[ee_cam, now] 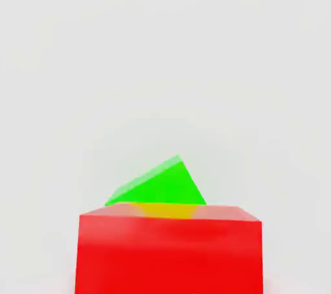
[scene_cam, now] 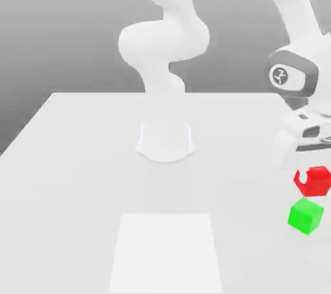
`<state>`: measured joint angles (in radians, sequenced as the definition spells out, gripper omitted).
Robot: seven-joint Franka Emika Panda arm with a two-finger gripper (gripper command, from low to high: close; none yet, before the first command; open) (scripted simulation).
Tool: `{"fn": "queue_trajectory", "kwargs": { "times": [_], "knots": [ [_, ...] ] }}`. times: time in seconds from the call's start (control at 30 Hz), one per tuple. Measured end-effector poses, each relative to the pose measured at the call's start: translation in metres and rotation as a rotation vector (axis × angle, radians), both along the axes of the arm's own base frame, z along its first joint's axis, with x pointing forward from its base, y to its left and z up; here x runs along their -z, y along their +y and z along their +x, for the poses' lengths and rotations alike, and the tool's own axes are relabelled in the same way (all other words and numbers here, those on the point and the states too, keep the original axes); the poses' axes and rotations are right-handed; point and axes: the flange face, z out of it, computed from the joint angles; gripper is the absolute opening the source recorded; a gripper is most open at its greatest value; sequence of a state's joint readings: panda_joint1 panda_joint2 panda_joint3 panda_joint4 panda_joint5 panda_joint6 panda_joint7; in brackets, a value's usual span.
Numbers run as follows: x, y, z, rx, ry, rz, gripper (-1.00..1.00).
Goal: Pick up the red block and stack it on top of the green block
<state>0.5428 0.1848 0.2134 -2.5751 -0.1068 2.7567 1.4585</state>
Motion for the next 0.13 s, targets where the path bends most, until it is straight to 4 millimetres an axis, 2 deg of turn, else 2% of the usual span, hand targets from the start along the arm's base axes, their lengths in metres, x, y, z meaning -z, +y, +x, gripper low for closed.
{"fn": "queue_trajectory", "kwargs": {
  "times": [0.03, 0.13],
  "knots": [
    [0.0102, -0.0002, -0.0008, 0.000, 0.001, 0.000, 1.00],
    [0.0102, -0.0002, -0.0008, 0.000, 0.001, 0.000, 1.00]
  ]
}}
